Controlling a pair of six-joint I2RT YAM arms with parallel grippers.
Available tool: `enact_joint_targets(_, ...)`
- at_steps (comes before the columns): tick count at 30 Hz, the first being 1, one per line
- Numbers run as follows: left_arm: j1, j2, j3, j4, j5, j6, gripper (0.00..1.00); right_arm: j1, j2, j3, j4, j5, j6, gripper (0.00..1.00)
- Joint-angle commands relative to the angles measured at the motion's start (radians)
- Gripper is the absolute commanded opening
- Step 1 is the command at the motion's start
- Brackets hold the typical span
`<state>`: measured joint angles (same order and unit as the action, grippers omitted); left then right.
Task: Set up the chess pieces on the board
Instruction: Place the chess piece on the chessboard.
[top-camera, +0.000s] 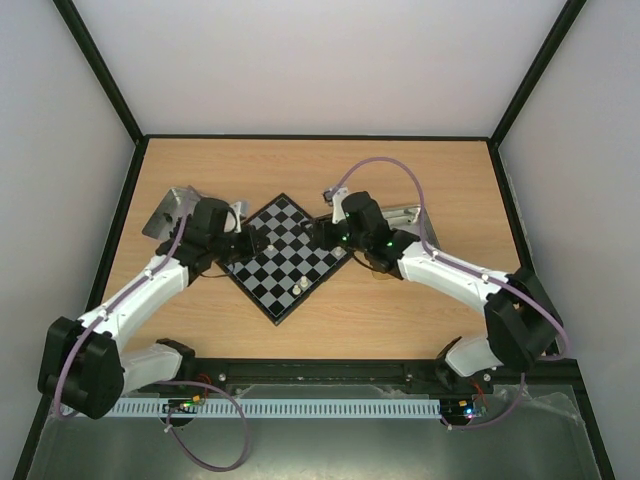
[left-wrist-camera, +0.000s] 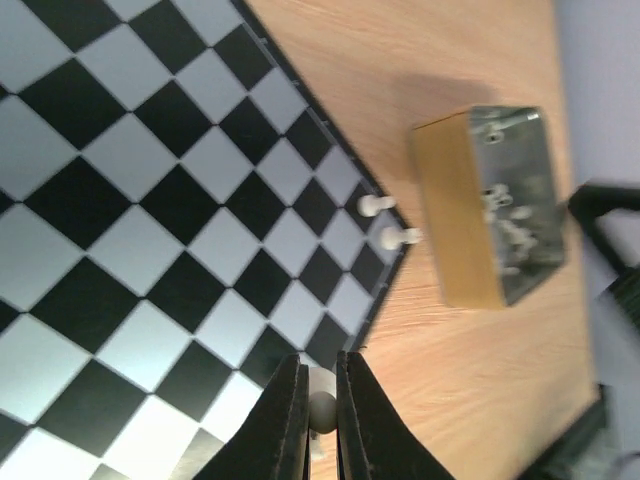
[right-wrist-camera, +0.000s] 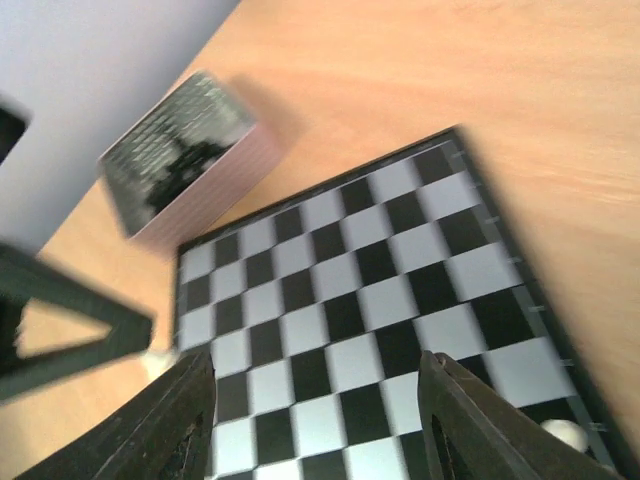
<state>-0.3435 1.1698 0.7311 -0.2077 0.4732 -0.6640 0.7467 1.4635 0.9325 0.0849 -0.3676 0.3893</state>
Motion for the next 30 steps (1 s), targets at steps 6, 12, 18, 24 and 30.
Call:
enact_joint_targets(6, -0.248, 0.144, 0.145, -0.191, -0.416, 0.133, 0.02, -0.001, -0.077, 0.003, -0.177, 0.794, 0.212, 0.55)
enact_joint_targets(12, -0.388, 0.354, 0.330, -0.208, -0.529, 0.185, 0.02, -0.092, -0.134, -0.053, -0.278, 0.905, 0.431, 0.56)
enact_joint_targets(18, -0.439, 0.548, 0.464, -0.213, -0.539, 0.215, 0.04, -0.200, -0.232, -0.167, -0.251, 0.849, 0.486, 0.56)
enact_joint_targets(24, -0.454, 0.665, 0.550, -0.222, -0.553, 0.202, 0.04, -0.229, -0.244, -0.198, -0.240, 0.815, 0.484, 0.56)
enact_joint_targets(30, -0.462, 0.705, 0.563, -0.186, -0.577, 0.161, 0.04, -0.241, -0.228, -0.215, -0.203, 0.778, 0.467, 0.56)
